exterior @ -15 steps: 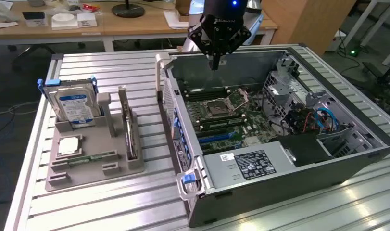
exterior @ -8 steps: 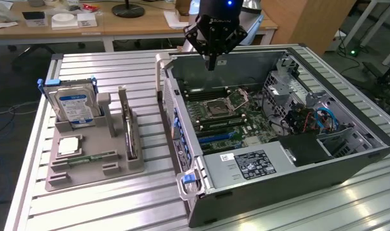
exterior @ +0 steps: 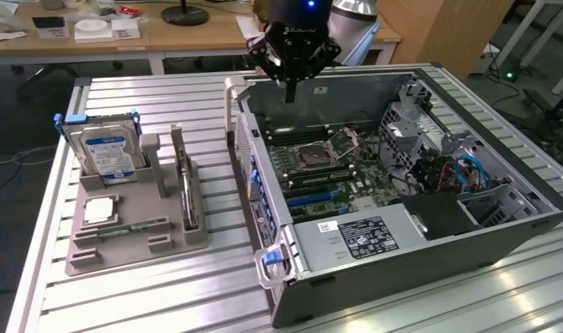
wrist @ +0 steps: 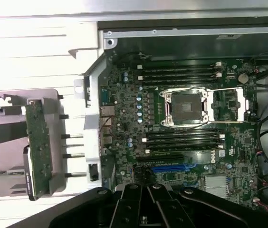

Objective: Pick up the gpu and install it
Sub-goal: 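Reach for the gpu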

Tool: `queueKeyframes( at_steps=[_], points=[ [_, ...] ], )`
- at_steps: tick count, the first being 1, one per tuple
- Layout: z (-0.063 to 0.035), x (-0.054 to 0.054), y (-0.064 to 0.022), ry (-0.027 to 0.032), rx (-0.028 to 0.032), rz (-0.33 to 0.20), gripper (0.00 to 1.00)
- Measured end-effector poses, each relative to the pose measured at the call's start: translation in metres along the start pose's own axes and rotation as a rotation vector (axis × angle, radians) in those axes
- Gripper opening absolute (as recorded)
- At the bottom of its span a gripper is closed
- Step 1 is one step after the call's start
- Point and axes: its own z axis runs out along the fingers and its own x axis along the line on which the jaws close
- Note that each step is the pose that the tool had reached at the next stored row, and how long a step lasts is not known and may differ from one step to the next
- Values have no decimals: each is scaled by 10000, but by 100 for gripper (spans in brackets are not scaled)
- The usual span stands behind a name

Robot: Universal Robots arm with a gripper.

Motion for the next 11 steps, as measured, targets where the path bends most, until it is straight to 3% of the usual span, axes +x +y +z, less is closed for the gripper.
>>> queueKeyframes(
  at_steps=[2, 11],
  points=[
    [-4, 136, -11, 0, 1, 0, 10],
    [-15, 546, -47, 0, 0, 0, 10]
  ],
)
